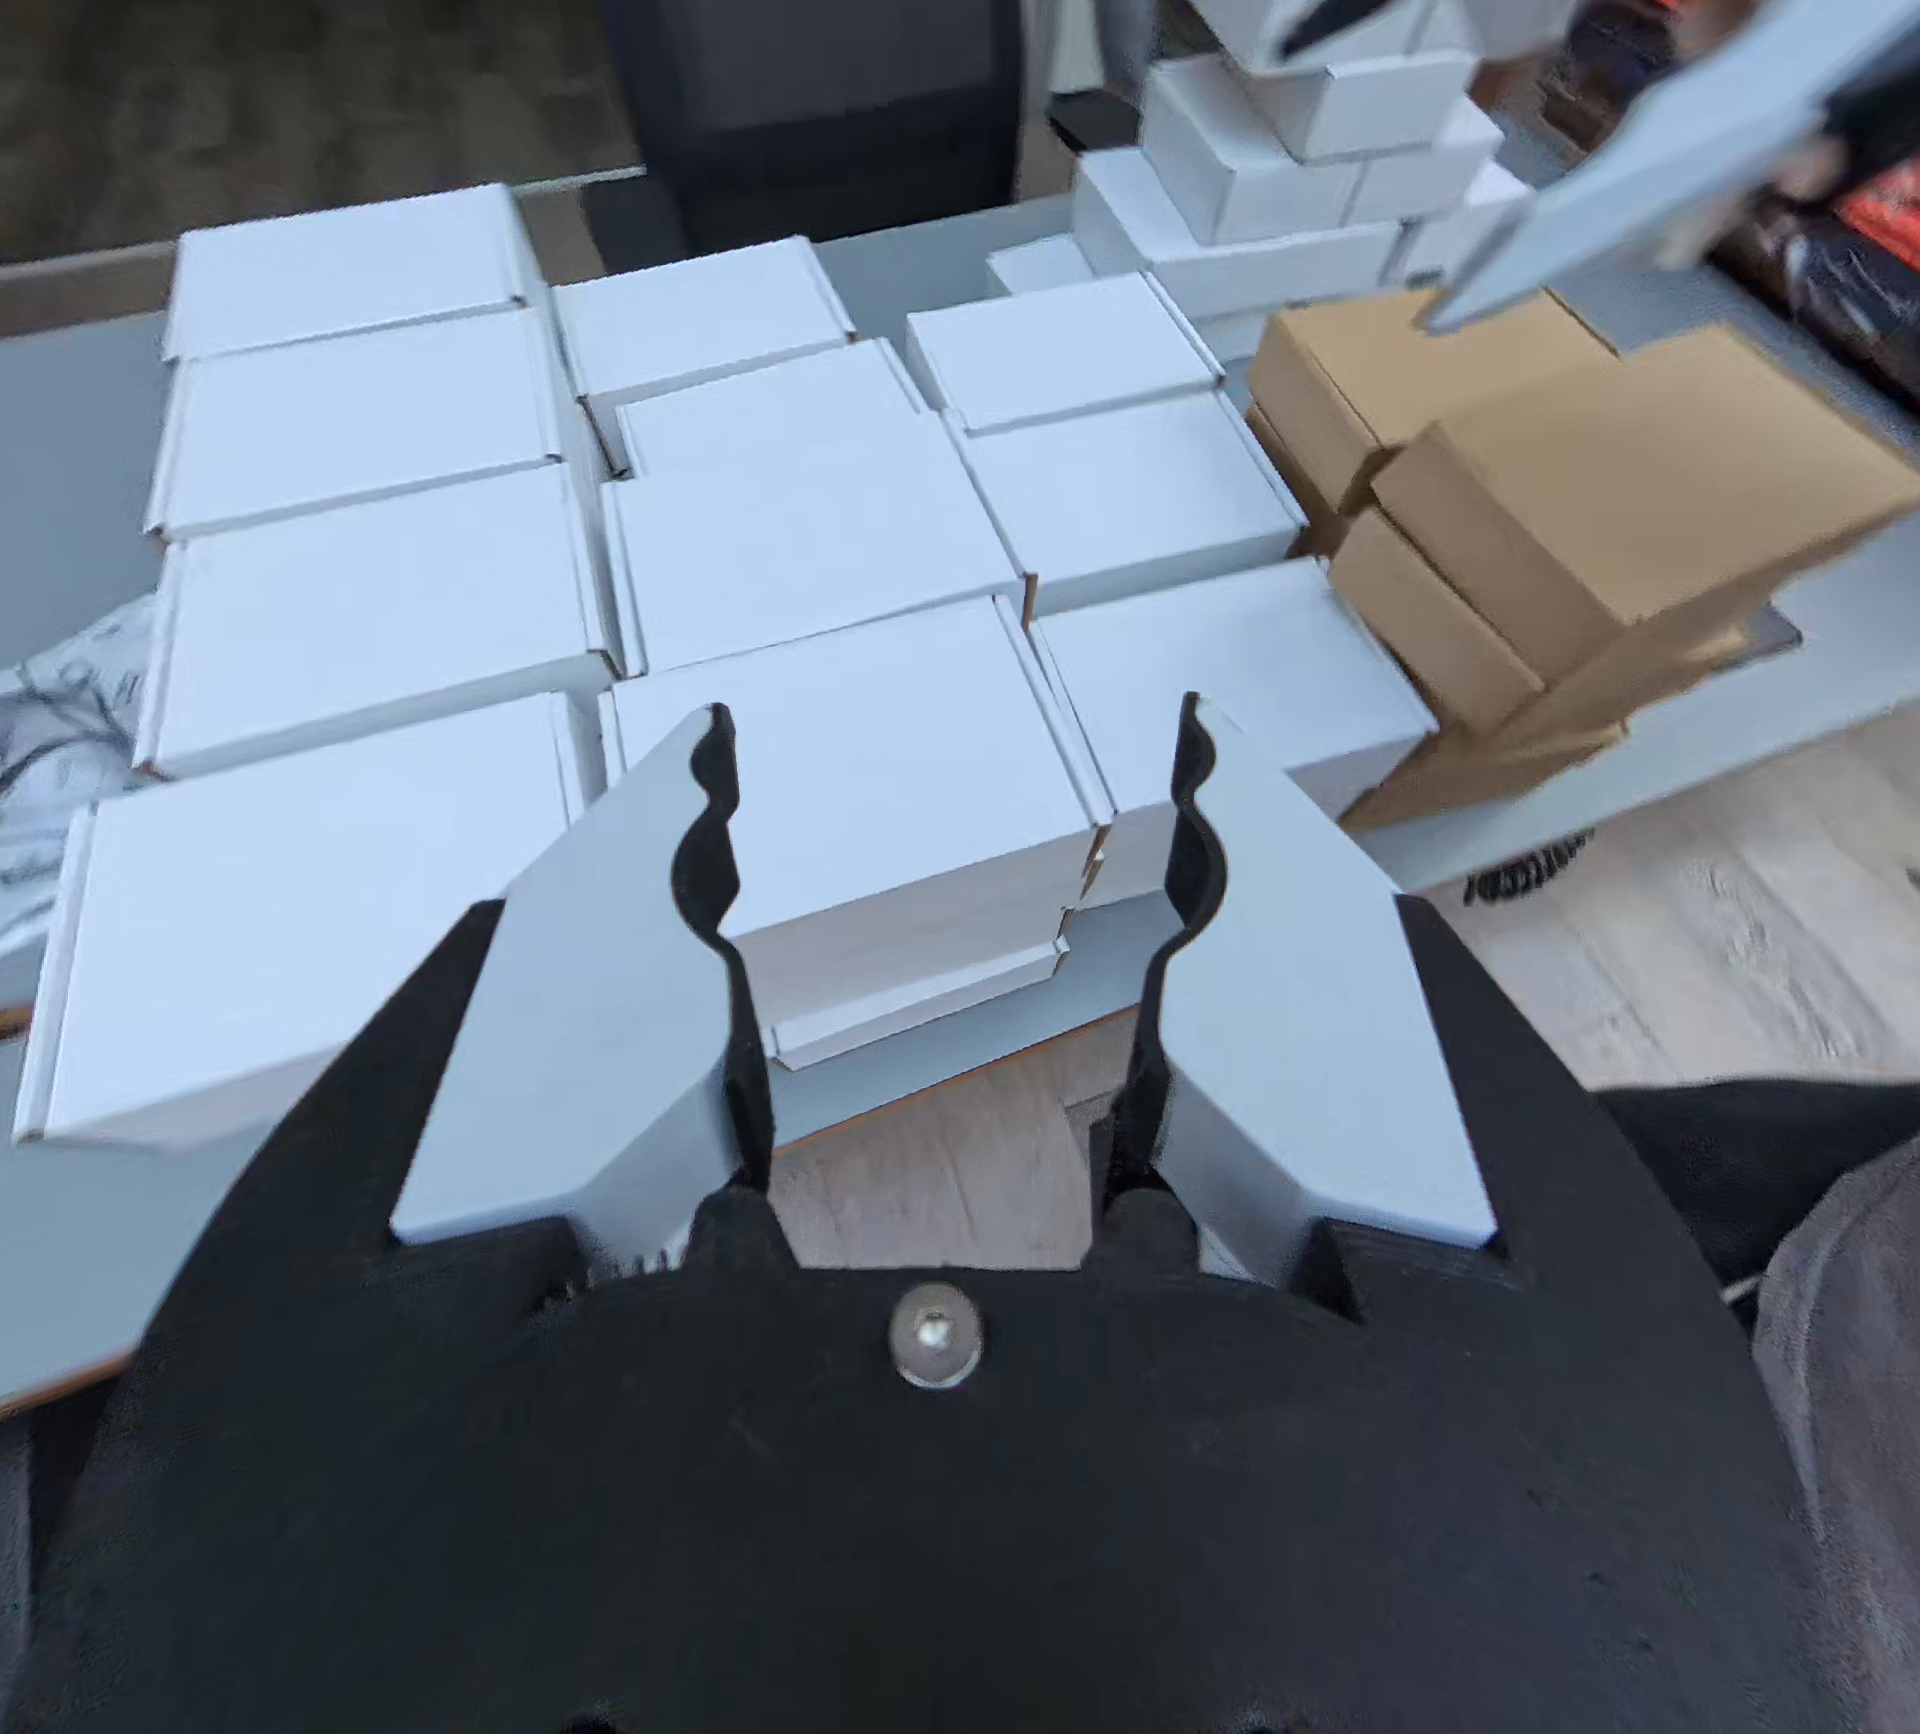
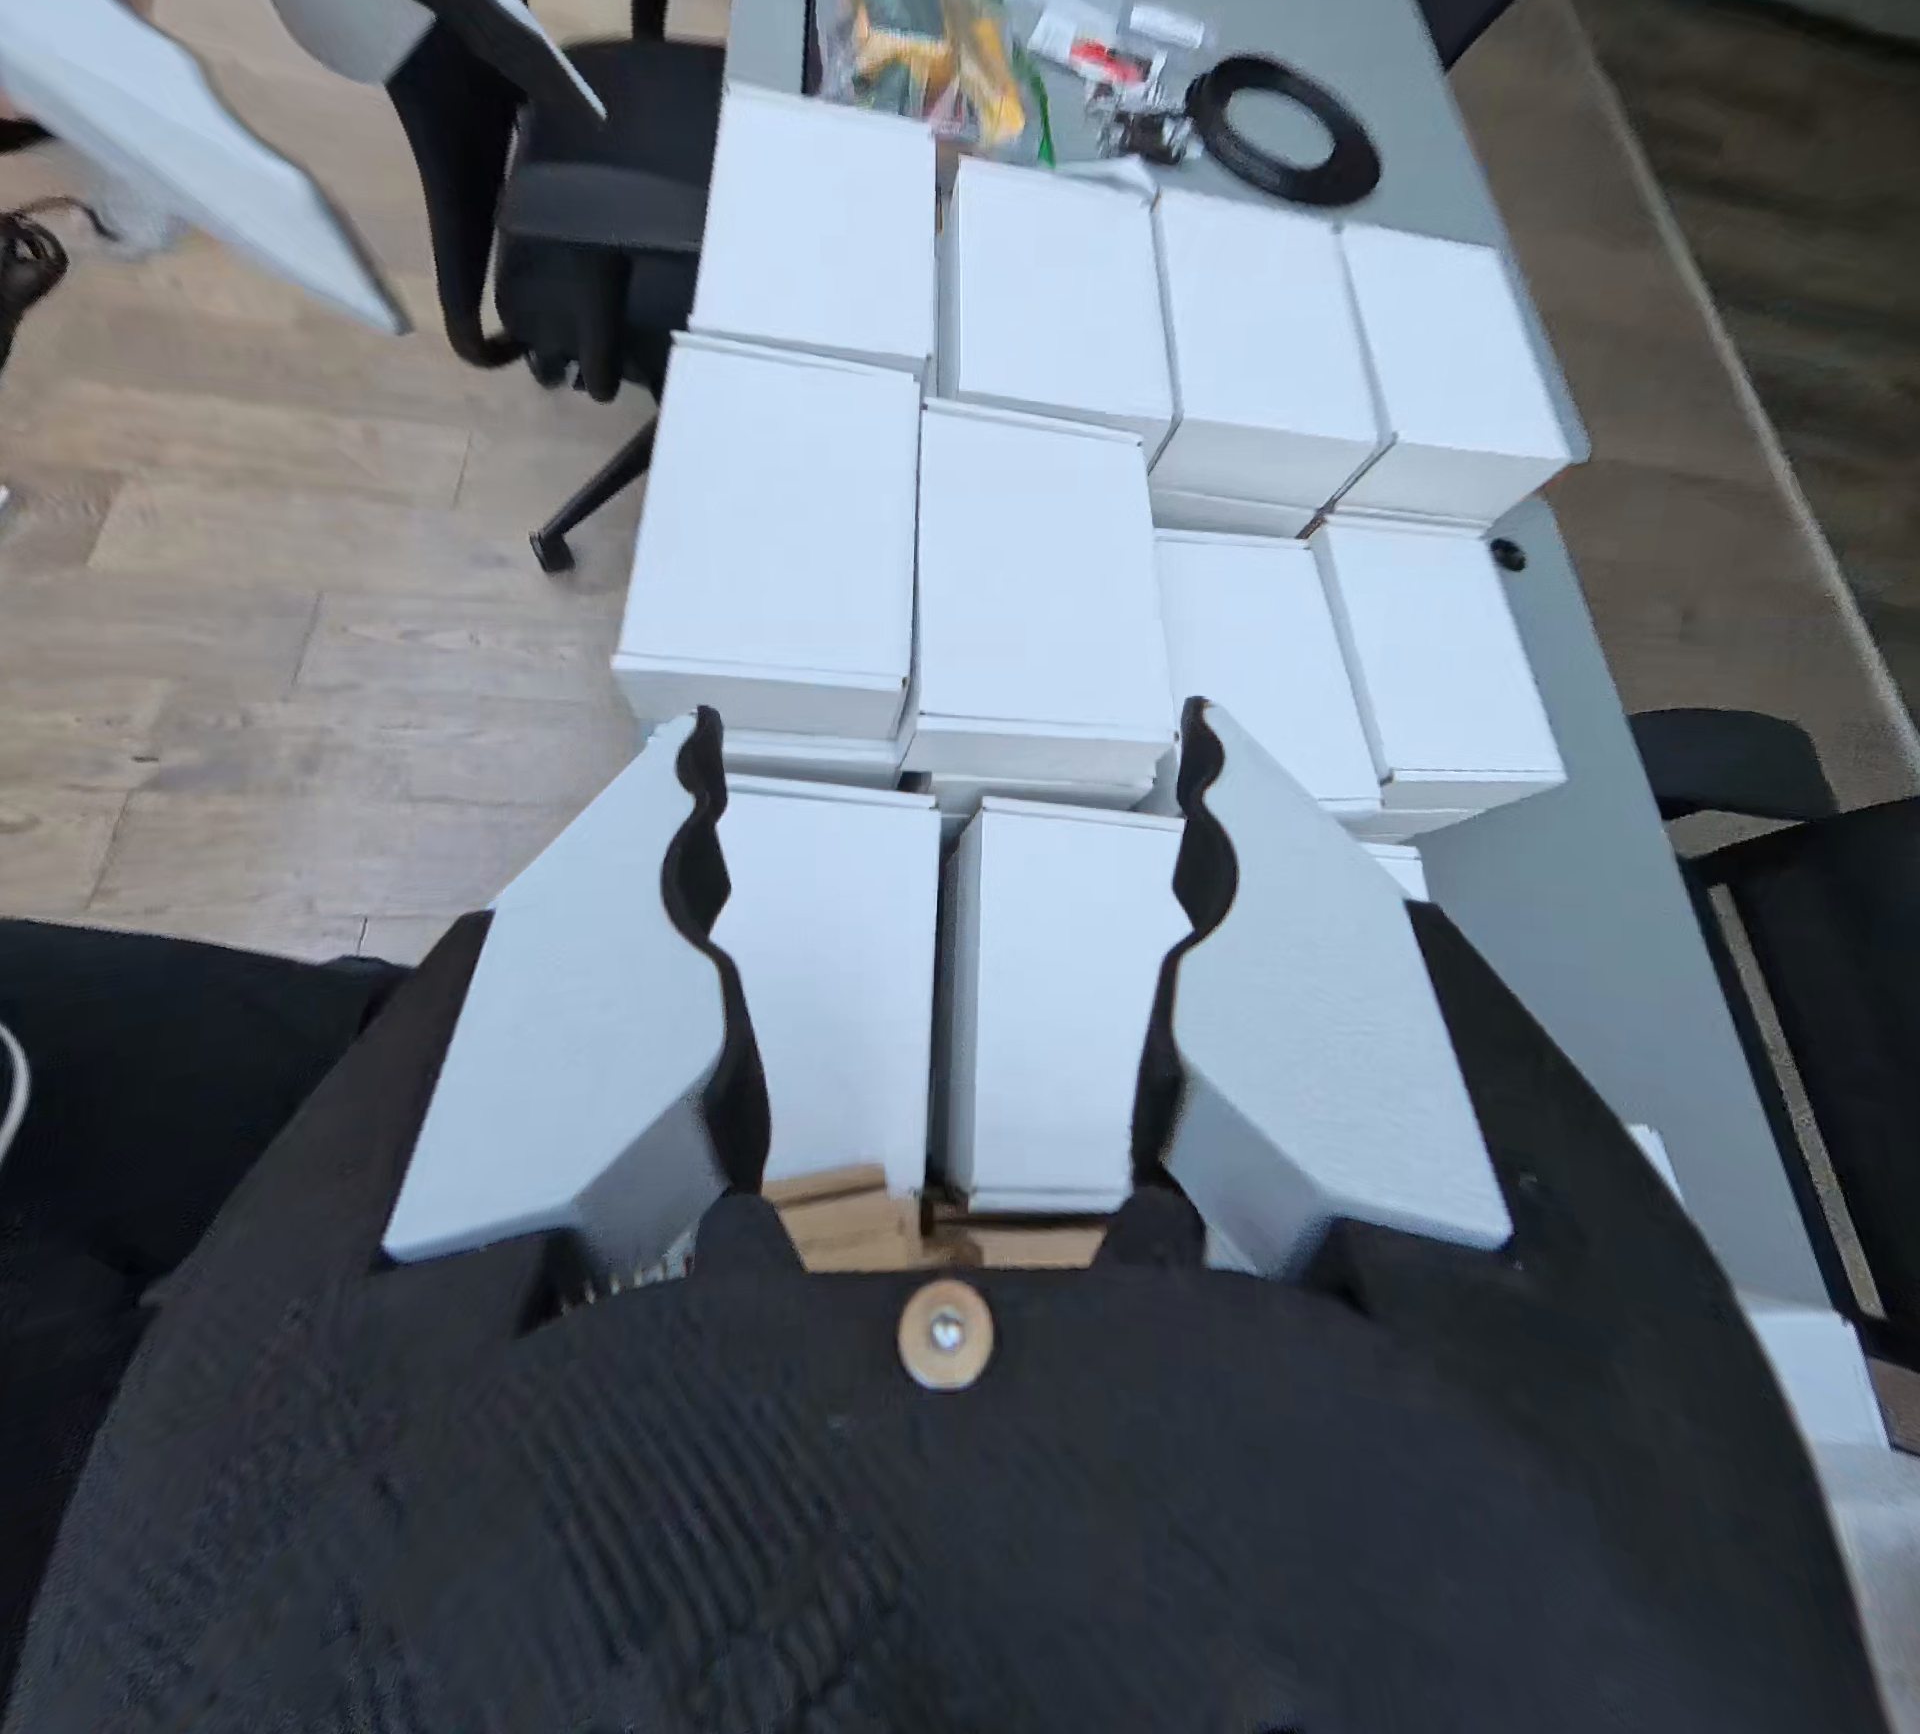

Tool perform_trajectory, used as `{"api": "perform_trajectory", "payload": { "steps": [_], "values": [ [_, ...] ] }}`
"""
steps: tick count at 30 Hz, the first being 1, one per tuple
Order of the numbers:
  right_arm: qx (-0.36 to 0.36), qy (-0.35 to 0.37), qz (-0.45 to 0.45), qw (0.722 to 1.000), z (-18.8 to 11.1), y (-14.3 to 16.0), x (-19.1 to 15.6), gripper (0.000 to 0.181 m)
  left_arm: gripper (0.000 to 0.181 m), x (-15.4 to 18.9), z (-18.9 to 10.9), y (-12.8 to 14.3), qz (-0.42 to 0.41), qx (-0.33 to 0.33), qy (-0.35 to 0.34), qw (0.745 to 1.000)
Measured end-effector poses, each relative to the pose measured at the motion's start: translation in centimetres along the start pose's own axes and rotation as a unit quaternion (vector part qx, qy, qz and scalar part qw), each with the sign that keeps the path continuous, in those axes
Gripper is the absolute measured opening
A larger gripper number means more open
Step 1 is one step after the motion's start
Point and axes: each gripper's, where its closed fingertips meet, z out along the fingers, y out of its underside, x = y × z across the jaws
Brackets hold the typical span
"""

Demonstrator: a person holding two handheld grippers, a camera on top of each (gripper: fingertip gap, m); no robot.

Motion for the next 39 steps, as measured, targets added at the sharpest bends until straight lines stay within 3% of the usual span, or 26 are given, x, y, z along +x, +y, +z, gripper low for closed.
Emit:
{"api": "perform_trajectory", "payload": {
  "steps": [4,6,9,12,15,18,23,26,35,39],
  "values": [
    [-0.137,-0.014,0.006,0.990,11.7,1.3,3.1,0.090,0.089,-1.0,2.2,3.3,0.126,-0.080,0.160,0.976],
    [-0.207,-0.033,0.005,0.978,14.9,3.2,3.5,0.097,0.094,-2.1,3.7,5.2,0.200,-0.116,0.185,0.955],
    [-0.272,-0.065,0.037,0.959,17.4,5.2,3.1,0.108,0.092,-4.0,6.0,7.3,0.289,-0.136,0.193,0.928],
    [-0.286,-0.050,0.047,0.956,18.0,5.4,4.5,0.112,0.092,-5.2,8.1,8.8,0.384,-0.139,0.208,0.889],
    [-0.315,-0.095,0.148,0.933,18.0,6.7,3.5,0.105,0.117,-6.3,10.1,9.2,0.418,-0.166,0.220,0.866],
    [-0.316,-0.085,0.169,0.930,17.5,7.0,4.4,0.090,0.133,-6.2,11.2,9.9,0.390,-0.202,0.252,0.862],
    [-0.313,-0.074,0.186,0.929,15.5,7.9,4.4,0.070,0.130,-5.7,11.4,10.3,0.425,-0.189,0.261,0.846],
    [-0.322,-0.075,0.192,0.924,14.3,8.6,3.9,0.068,0.140,-5.2,11.9,10.6,0.448,-0.188,0.258,0.835],
    [-0.344,-0.066,0.196,0.916,13.3,8.6,3.4,0.068,0.139,-5.0,12.0,10.7,0.459,-0.182,0.265,0.828],
    [-0.388,-0.062,0.217,0.894,11.2,8.6,2.5,0.065,0.139,-4.5,11.9,10.9,0.465,-0.175,0.269,0.825]
  ]
}}
